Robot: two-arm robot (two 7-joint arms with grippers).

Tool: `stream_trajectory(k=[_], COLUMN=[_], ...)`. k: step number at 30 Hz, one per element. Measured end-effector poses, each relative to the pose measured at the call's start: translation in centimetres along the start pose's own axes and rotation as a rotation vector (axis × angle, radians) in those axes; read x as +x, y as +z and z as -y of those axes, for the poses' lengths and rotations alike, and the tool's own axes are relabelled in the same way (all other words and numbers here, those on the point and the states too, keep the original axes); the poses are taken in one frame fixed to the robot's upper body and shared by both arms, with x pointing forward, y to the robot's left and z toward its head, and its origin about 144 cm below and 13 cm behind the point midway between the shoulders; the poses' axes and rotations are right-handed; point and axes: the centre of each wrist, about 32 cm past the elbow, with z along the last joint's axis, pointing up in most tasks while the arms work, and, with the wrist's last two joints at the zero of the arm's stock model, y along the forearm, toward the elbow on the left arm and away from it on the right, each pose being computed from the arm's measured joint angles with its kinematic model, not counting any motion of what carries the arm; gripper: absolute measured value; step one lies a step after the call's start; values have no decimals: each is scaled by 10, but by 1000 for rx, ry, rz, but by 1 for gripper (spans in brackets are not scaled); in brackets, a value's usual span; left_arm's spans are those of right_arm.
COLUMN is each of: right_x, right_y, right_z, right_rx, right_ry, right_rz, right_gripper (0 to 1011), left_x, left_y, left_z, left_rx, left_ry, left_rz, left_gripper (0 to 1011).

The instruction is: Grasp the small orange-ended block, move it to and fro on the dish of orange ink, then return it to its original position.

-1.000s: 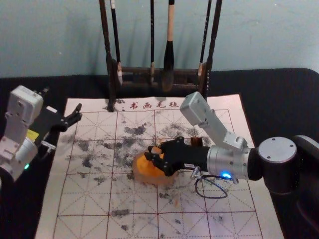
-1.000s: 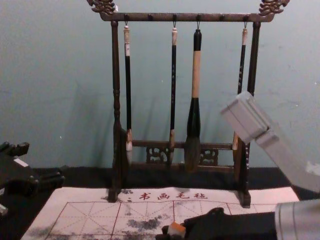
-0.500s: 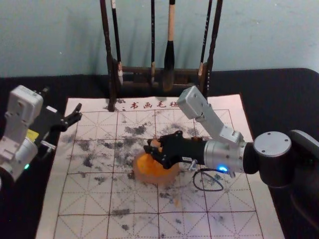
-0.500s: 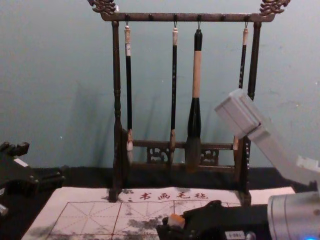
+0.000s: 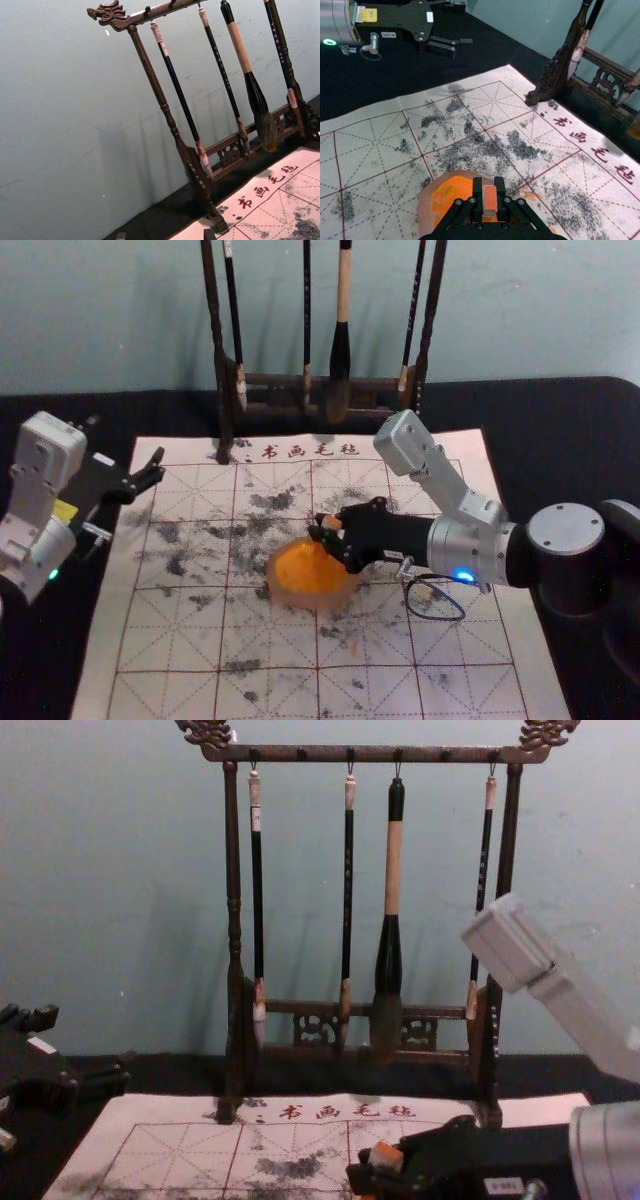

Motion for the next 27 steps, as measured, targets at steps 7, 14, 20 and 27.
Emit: stream_trajectory(k=[7, 14, 20, 27], right_x=[-3, -8, -13, -16], right_y=[-1, -3, -4, -2], right_z=[8, 12, 11, 5], right_rx=[-5, -9, -10, -2], right_ry=[7, 27, 53, 73], right_rz=[9, 14, 12, 7], right_gripper=[114, 114, 114, 114], left_x=[0, 0, 0, 0], left_y=[0, 0, 0, 0], left_z=[0, 0, 0, 0], left_rx=[0, 0, 0, 0], left_ry=[0, 0, 0, 0], left_rz=[0, 0, 0, 0], left_gripper=[1001, 1001, 1001, 1001])
